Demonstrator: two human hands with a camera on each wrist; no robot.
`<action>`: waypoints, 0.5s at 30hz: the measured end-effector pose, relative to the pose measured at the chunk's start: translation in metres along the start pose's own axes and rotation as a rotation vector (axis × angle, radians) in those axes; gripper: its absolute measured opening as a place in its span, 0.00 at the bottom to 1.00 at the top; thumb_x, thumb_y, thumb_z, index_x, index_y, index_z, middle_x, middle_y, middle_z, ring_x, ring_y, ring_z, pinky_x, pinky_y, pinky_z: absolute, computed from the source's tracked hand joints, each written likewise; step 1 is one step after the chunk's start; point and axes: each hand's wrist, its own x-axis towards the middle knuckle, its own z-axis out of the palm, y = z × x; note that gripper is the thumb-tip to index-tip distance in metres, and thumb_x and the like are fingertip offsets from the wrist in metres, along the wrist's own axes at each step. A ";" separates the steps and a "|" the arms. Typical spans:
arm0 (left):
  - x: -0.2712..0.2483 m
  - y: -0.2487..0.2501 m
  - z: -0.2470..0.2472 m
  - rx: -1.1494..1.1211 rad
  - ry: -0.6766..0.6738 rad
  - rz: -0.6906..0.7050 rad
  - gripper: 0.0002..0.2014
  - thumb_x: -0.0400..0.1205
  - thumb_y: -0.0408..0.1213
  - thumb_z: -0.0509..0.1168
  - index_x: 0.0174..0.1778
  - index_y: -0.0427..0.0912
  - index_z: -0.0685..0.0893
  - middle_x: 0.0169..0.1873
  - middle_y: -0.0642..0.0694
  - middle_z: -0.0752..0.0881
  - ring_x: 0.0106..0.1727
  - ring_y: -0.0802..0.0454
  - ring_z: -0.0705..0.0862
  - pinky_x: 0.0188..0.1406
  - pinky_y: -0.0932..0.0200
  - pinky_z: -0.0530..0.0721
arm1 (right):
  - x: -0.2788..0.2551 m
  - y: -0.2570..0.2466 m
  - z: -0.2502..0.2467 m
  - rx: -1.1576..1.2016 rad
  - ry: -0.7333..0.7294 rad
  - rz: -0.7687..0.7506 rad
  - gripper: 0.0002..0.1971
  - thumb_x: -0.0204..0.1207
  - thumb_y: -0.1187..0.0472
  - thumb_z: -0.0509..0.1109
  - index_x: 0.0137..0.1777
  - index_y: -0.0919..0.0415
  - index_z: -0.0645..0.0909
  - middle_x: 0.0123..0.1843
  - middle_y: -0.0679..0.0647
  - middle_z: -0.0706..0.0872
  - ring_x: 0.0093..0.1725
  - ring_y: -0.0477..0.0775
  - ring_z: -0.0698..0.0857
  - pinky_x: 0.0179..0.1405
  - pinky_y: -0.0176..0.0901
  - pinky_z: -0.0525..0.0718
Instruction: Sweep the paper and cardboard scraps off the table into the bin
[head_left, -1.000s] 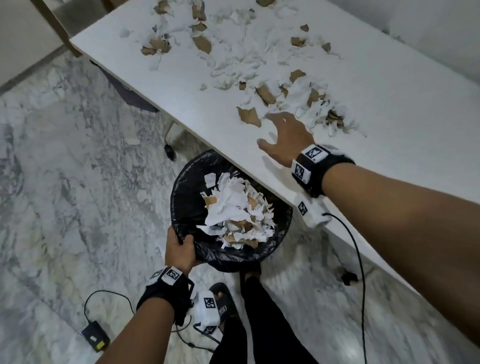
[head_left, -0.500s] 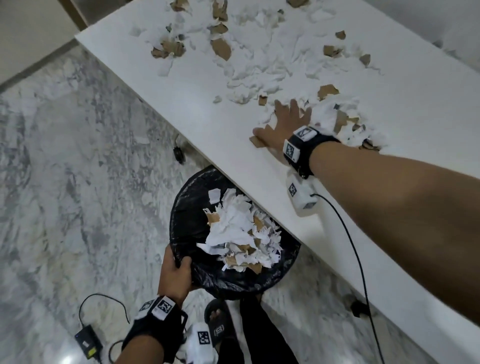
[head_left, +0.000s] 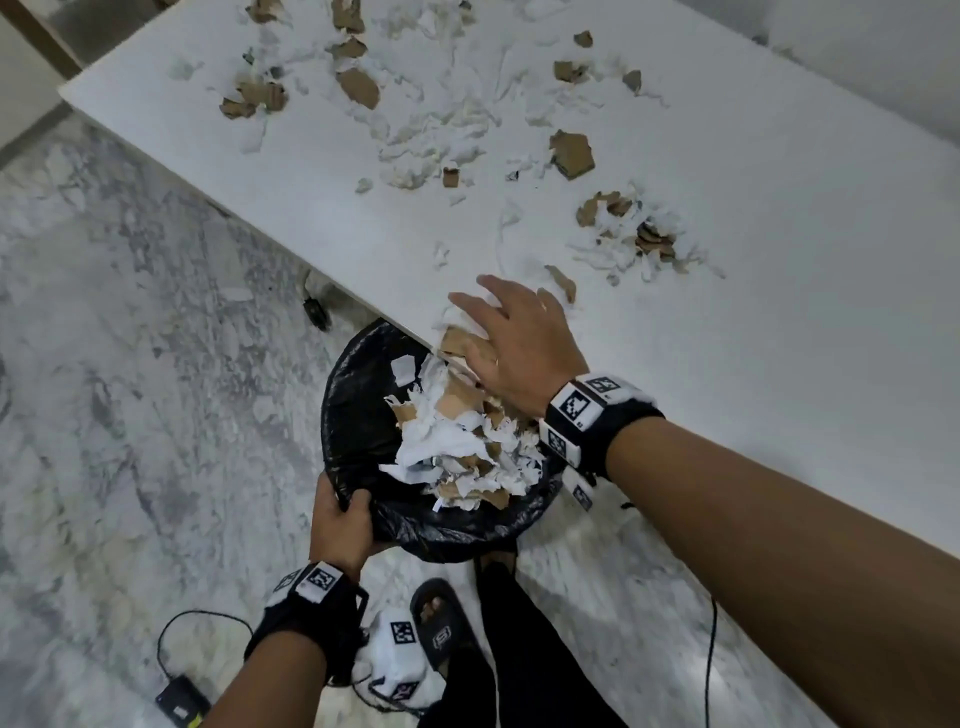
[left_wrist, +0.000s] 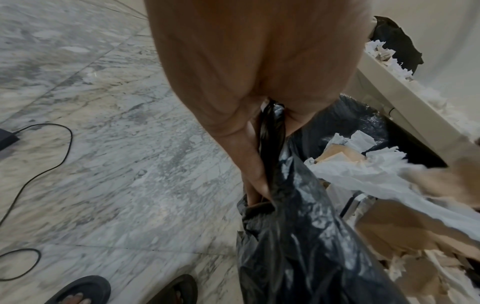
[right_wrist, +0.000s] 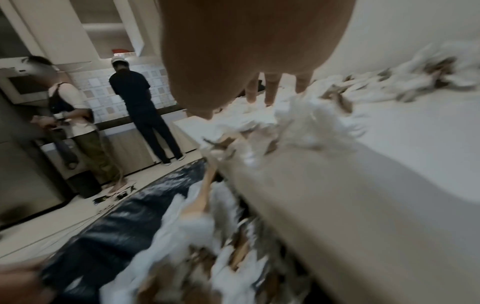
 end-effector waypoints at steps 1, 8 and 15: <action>0.000 -0.001 0.002 0.001 -0.006 0.004 0.17 0.90 0.27 0.59 0.67 0.55 0.76 0.56 0.41 0.87 0.51 0.38 0.90 0.29 0.45 0.94 | 0.004 0.011 -0.007 0.001 0.051 -0.002 0.26 0.80 0.46 0.60 0.78 0.48 0.73 0.79 0.56 0.73 0.77 0.60 0.73 0.75 0.65 0.67; -0.001 -0.008 0.013 0.037 -0.037 0.001 0.17 0.90 0.27 0.58 0.68 0.54 0.76 0.61 0.37 0.87 0.55 0.34 0.90 0.34 0.45 0.95 | 0.045 0.120 -0.062 -0.039 -0.075 0.601 0.37 0.73 0.30 0.59 0.80 0.43 0.61 0.85 0.53 0.56 0.84 0.66 0.54 0.78 0.72 0.57; 0.005 -0.006 0.017 0.048 -0.041 -0.004 0.18 0.90 0.28 0.60 0.73 0.52 0.77 0.65 0.36 0.86 0.58 0.35 0.90 0.29 0.49 0.94 | 0.074 0.144 -0.083 0.131 -0.304 0.697 0.42 0.76 0.27 0.58 0.86 0.43 0.51 0.88 0.58 0.45 0.86 0.70 0.52 0.81 0.66 0.56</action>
